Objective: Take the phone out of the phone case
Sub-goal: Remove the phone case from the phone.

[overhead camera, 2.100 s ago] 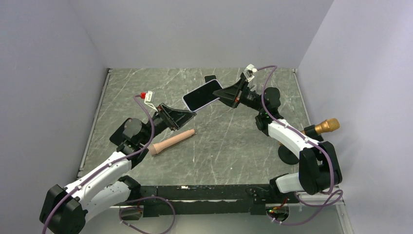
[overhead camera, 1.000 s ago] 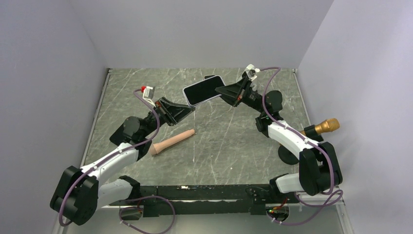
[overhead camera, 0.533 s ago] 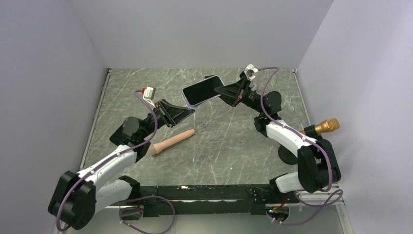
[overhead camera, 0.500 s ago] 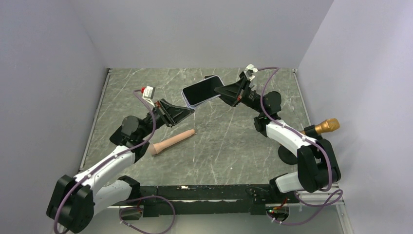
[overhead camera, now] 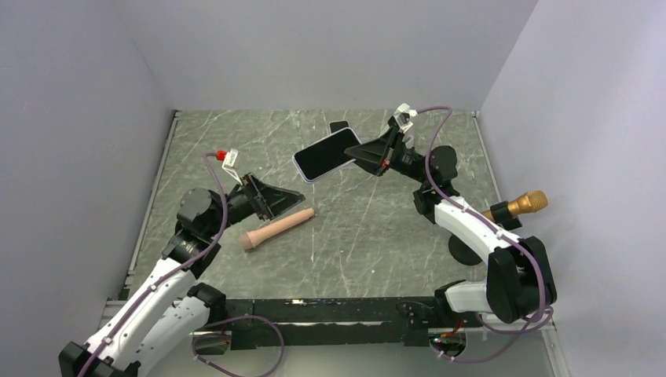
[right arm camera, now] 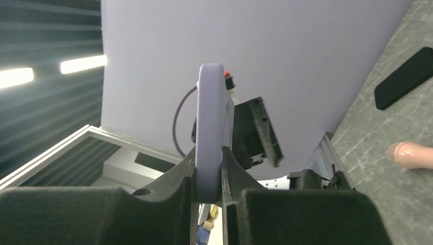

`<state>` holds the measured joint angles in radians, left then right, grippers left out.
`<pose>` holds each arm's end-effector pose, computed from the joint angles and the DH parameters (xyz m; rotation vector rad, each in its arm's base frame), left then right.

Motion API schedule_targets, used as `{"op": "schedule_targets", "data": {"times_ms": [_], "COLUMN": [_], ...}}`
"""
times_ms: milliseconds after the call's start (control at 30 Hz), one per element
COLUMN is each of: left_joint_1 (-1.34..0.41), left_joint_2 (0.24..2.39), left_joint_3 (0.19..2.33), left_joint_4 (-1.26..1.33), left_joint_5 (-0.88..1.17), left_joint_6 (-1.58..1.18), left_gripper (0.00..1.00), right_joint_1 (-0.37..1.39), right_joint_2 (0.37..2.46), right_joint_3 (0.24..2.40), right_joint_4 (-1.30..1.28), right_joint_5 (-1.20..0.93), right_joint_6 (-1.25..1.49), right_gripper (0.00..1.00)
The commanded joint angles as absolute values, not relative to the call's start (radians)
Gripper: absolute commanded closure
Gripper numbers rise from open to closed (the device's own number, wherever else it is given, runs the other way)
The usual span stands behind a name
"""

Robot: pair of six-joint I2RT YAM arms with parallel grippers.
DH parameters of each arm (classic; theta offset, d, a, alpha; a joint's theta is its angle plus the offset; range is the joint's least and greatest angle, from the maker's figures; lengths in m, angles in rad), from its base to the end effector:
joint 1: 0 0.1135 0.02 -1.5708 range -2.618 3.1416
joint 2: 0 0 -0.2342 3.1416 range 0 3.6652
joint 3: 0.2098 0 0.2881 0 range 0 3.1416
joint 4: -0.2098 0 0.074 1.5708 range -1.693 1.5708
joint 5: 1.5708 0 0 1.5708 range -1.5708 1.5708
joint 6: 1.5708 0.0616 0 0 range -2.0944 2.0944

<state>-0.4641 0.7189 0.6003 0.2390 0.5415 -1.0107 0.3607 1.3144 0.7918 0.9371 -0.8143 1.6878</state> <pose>0.2152 -0.1432 0.3092 0.0508 1.6822 -1.5483 0.3034 0.1623 0.2982 0.1326 1.6628 2.1340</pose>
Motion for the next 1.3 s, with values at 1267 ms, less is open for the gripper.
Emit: {"op": "schedule_targets", "data": {"times_ms": [1267], "left_joint_1": [-0.451], "left_joint_2": [0.811], "left_joint_3": [0.845], "left_joint_4": [0.13], "left_joint_5": [0.496], "left_joint_6": [-1.028], "left_gripper": [0.22], "right_joint_1": [0.363], "right_joint_2": [1.266], "right_joint_3": [0.839], "right_joint_4": [0.933], "right_joint_5": [-0.858], "right_joint_6": [1.61], "right_gripper": [1.0]}}
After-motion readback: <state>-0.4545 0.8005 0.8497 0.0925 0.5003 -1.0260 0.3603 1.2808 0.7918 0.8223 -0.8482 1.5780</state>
